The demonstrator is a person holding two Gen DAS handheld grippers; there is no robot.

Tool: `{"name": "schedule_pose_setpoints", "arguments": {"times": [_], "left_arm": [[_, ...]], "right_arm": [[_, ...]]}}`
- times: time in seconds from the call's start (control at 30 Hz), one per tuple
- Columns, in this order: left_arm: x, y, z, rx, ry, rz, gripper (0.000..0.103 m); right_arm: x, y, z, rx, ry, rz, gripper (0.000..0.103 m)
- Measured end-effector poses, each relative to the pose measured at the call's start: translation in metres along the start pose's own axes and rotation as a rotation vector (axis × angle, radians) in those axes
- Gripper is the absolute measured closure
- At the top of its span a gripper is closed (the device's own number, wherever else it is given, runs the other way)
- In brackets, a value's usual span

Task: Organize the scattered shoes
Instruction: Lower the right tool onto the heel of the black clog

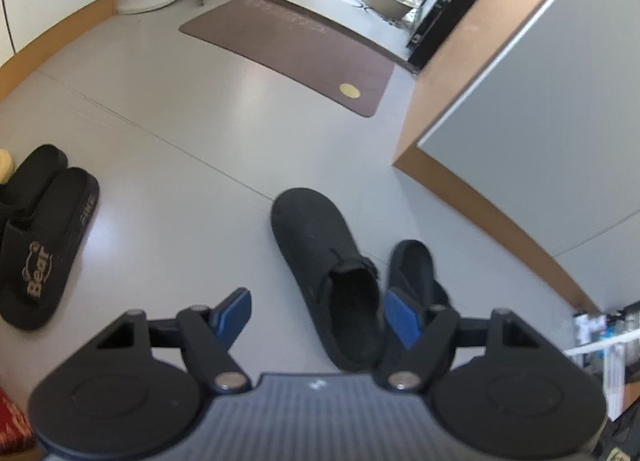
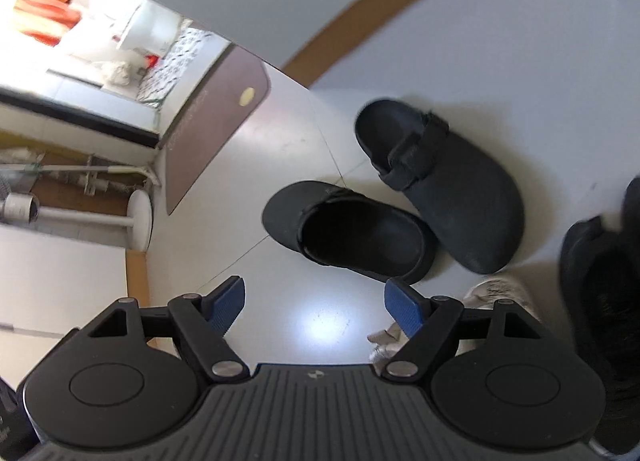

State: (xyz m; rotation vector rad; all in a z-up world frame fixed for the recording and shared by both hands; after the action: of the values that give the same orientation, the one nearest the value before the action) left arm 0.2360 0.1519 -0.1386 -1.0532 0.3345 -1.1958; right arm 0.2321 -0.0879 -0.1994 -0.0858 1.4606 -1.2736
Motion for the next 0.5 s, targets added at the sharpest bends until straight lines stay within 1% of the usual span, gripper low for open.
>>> {"name": "schedule_pose_setpoints", "arguments": {"times": [0.03,0.1,0.2,0.4,0.5], "left_arm": [[-0.008,0.015,-0.001,-0.017,0.011,0.021,0.031],[-0.015,0.028,-0.002,-0.027,0.014,0.026,0.031],[-0.024,0.050,-0.005,-0.035,0.027,0.037,0.031],[-0.039,0.091,-0.019,-0.017,0.005,-0.005,0.031],[-0.050,0.105,-0.028,-0.010,-0.007,-0.001,0.031]], "right_arm": [[0.004,0.008,-0.002,-0.004,0.018,-0.009,0.024],[0.010,0.031,-0.004,-0.019,0.063,-0.023,0.027],[0.010,0.057,-0.004,-0.040,0.042,-0.026,0.027],[0.024,0.091,-0.004,-0.057,0.088,-0.056,0.027],[0.035,0.112,-0.010,-0.069,0.166,-0.068,0.027]]}}
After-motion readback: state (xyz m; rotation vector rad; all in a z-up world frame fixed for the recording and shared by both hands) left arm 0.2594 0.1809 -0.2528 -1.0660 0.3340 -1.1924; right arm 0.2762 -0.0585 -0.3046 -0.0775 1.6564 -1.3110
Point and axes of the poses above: each gripper's, at about its wrist camera, not at the fingertips, and y roughly the way its jaws point, x to its right, z to its top, the point moved 8 cm from there along y, roughly the way its jaws point, and after that the axes turned 9 degrees about x, right-handed, at the moved point
